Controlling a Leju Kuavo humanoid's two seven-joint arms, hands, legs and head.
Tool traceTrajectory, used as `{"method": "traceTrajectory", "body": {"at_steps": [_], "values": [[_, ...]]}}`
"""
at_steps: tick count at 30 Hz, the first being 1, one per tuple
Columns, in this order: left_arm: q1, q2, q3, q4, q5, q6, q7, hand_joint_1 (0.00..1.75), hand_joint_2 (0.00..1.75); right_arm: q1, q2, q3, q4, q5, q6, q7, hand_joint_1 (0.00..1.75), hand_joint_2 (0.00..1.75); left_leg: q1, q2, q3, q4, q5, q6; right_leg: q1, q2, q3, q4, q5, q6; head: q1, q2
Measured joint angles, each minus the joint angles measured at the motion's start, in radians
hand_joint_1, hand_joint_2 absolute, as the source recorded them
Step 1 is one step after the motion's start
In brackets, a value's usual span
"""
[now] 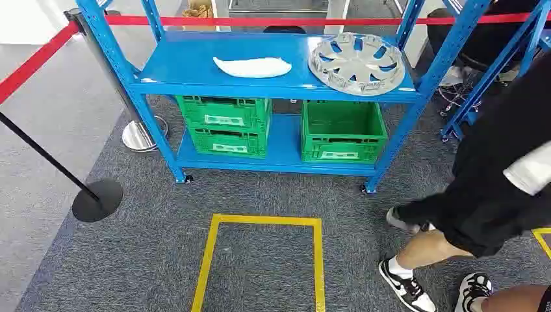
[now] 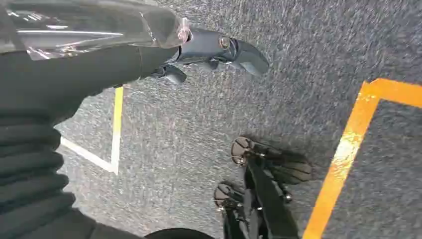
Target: Take the parts from the cabinet and place them on the table.
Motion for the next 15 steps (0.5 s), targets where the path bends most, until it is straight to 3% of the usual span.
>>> {"method": "traceTrajectory", "body": {"at_steps": [15], "values": [[-0.033,-0.005,0.169,0.024,-0.105,-0.005,-0.038,0.0,0.0,-0.039,-0.01,0.102,-0.446,-0.172,0.126,-0.148,0.0,0.0,0.0,0.0,0.003,0.0,0.0,0.0,0.0,-0.001,0.003,0.0,0.0,0.0,0.0,0.0]]}}
